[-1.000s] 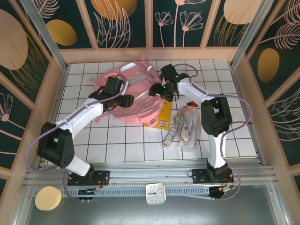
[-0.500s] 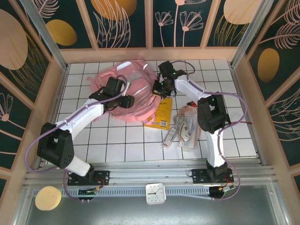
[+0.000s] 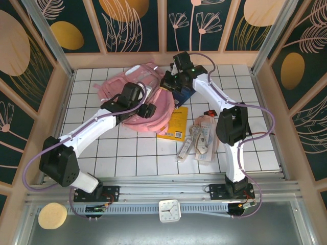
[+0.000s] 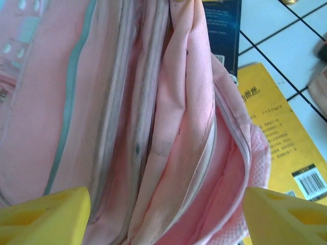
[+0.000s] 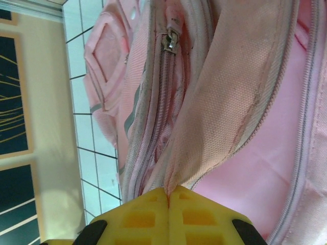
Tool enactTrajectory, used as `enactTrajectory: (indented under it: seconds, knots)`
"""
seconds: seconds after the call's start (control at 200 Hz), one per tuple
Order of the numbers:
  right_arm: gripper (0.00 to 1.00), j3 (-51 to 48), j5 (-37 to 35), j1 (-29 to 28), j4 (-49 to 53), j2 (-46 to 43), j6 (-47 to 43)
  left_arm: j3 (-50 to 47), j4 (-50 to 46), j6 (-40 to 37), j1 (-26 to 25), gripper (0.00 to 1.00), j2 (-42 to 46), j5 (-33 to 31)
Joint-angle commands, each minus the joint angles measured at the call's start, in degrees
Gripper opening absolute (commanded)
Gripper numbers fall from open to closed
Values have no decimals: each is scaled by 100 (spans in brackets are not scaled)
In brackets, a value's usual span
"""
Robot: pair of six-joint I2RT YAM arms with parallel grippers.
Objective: Pack the student bag
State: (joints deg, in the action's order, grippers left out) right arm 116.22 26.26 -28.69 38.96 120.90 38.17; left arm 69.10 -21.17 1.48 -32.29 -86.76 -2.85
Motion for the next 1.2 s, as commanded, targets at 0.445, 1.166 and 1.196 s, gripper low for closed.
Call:
enactTrajectory:
  seconds: [0.445,1.166,1.196]
  knots:
    - [51,-349,27,86,-213,-934,-69,1531,-716,-148,-23,0,-1263,-1051]
    - [98,-3238,399,1481,-931,-1308,-1096,1639,-1304,129,373,0,-1459,-1402]
    - [97,-3283,487,1495,-1032,-1221,-999,1708,-1295,163,373,0,-1562,-1324]
